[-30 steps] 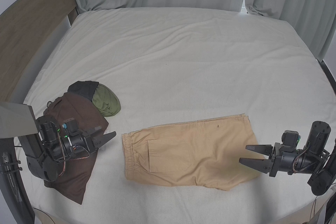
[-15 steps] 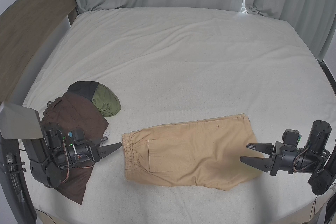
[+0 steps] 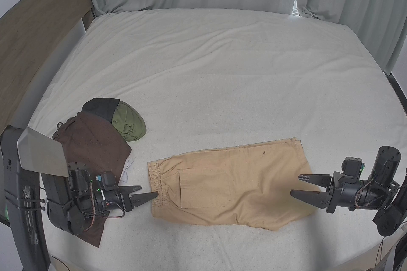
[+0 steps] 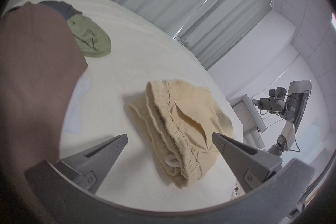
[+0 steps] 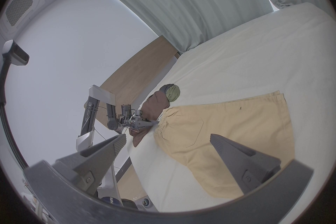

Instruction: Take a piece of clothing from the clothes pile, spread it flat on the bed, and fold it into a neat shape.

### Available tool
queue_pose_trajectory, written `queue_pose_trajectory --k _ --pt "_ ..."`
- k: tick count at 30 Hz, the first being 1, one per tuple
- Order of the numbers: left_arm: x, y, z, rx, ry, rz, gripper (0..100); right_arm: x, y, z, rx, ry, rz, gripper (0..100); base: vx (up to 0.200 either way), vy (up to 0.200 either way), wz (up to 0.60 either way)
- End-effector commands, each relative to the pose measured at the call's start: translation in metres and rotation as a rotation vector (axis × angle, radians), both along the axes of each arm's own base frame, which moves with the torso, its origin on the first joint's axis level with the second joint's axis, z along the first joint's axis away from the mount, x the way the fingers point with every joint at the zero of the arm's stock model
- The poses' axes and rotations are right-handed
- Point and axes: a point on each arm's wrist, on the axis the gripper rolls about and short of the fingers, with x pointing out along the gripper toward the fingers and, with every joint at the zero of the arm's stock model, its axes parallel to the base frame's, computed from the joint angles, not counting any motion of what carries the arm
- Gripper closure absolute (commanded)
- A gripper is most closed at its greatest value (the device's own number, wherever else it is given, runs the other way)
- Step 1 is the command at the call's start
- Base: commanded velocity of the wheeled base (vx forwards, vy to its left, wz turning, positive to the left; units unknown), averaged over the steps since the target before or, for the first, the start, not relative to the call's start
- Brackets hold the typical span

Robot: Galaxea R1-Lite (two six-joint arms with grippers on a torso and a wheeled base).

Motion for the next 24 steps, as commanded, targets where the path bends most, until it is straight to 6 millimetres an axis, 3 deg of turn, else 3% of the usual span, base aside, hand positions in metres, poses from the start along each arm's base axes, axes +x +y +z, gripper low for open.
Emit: queue_pose_trajectory --k 1,17,22,24 --pt "-0.003 -0.005 -0.015 -0.001 0.059 -0.016 0 0.000 0.000 0.000 0.000 0.002 0.002 0 0.000 0.000 0.00" --pt "-0.022 -0.029 -0.036 -0.029 0.235 -0.070 0 0.003 0.001 -0.012 -0.053 -0.008 0.015 0 0.000 0.000 0.00" --pt "-0.025 -0.038 -0.033 -0.062 0.286 -0.075 0 0.003 0.002 -0.012 -0.054 -0.007 0.019 0 0.000 0.000 0.00" --pt "-0.026 -0.046 -0.022 -0.128 0.342 -0.058 0 0.003 0.002 -0.012 -0.054 -0.007 0.019 0 0.000 0.000 0.00"
